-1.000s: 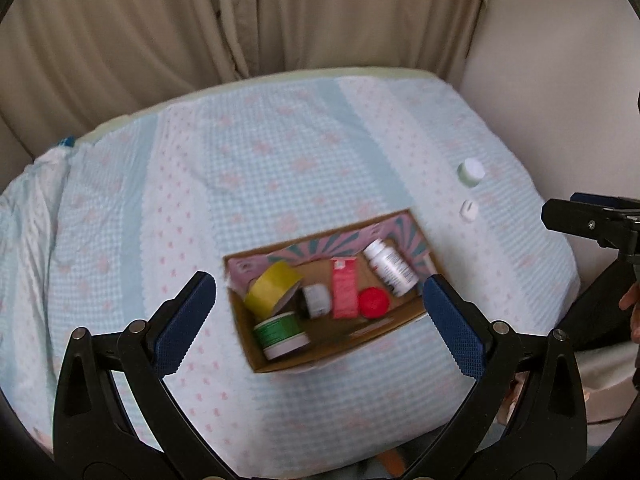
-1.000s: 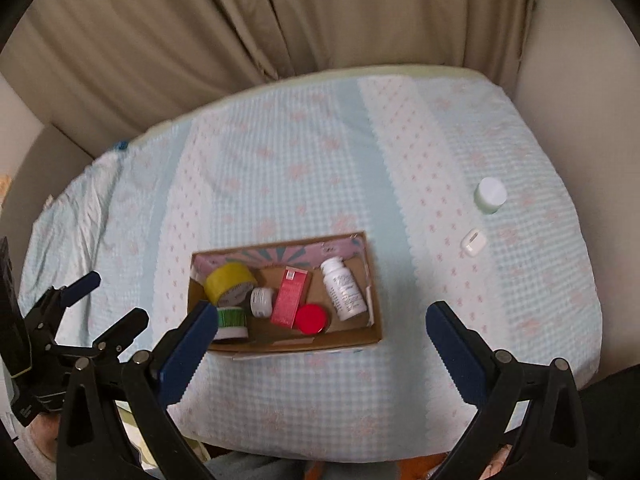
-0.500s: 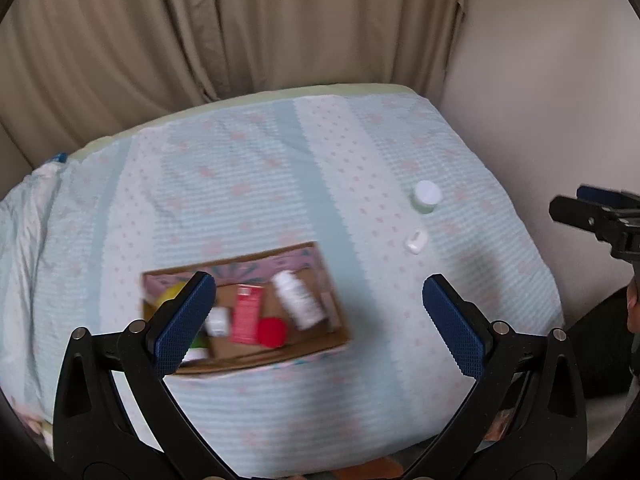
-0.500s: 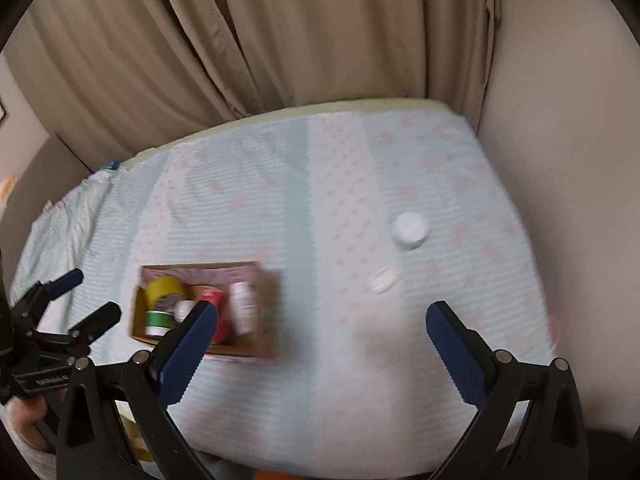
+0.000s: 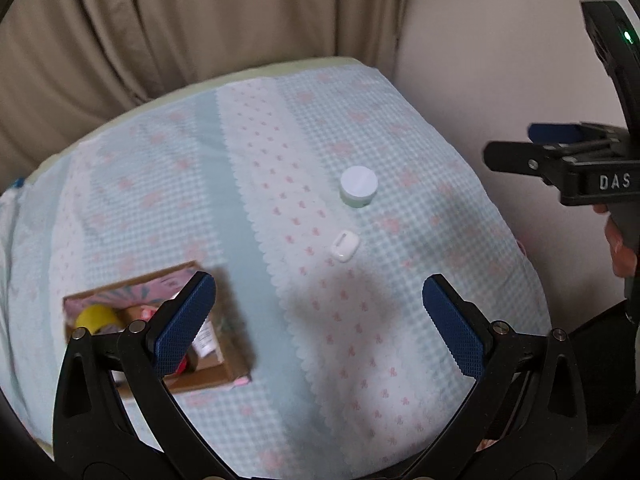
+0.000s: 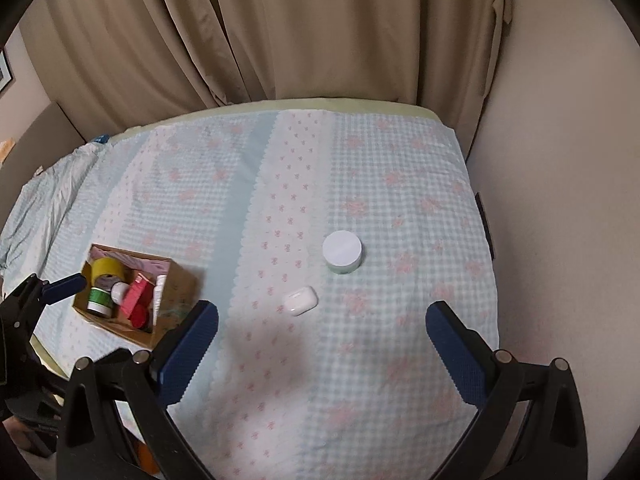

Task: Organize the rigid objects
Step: 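Move both tools back toward the last white jar and earbud case, then grasp the white earbud case with the left tool while the right tool grasps the white jar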

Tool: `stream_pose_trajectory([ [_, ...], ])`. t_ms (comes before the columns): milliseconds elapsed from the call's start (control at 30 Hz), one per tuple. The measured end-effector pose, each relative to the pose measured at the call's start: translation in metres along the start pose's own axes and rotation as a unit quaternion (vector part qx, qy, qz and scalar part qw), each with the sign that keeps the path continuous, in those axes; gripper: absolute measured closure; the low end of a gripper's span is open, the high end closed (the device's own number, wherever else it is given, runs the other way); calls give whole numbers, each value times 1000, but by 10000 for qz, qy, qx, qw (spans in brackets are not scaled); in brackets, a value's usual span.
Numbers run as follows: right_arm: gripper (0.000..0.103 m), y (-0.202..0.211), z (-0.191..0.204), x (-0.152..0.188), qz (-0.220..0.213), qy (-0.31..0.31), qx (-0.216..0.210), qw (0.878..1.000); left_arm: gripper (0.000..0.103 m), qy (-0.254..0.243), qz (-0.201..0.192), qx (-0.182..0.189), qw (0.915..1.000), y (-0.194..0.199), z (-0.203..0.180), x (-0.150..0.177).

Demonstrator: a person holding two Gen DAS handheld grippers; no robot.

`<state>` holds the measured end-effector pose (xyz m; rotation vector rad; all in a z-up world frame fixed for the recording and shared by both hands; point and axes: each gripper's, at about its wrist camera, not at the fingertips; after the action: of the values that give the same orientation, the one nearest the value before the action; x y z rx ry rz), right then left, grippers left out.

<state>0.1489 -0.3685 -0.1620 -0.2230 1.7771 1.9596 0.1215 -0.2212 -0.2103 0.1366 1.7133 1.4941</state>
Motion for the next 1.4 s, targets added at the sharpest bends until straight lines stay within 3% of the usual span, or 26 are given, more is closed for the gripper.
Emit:
stream_pose_trajectory([
  [367,0,-112,-26,-39,681,379,228,9967,0,-841,711,351,9933,-131,-1,-25],
  [733,0,-254,-19,-55,1956,1378,373,9702,4,-1494,1520,637,9749,-253,-23,-22],
  [833,0,-279,-18,-56,2131,1515,343,9646,13,-1612,1615,612,9717,-280,-29,-21],
  [933,0,-303,-20,-55,2300,1581,268,9599,17,-1682,1700,653,9688,-298,-34,-18],
  [1100,4,-327,-25,-50,2477,1624,182,9550,35,-1849,1808,788,9628,-317,-47,-12],
  [1300,5,-344,-27,-40,2596,1676,91,9510,35,-1852,1710,841,9640,-320,-53,-13],
  [1333,7,-345,-27,-39,2598,1694,81,9507,35,-1832,1691,862,9646,-320,-53,-14],
  [1400,21,-349,-28,-36,2627,1708,98,9496,43,-1820,1659,877,9652,-320,-52,-17],
])
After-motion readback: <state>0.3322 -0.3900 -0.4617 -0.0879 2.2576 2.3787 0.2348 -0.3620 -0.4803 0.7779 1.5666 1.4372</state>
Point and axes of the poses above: each gripper's, at about its wrist camera, not at the fingertips, and y roughly against the way its jaws point, z to its left, x to its underside, and after that the axes turned 14 degrees about -y, right-handed
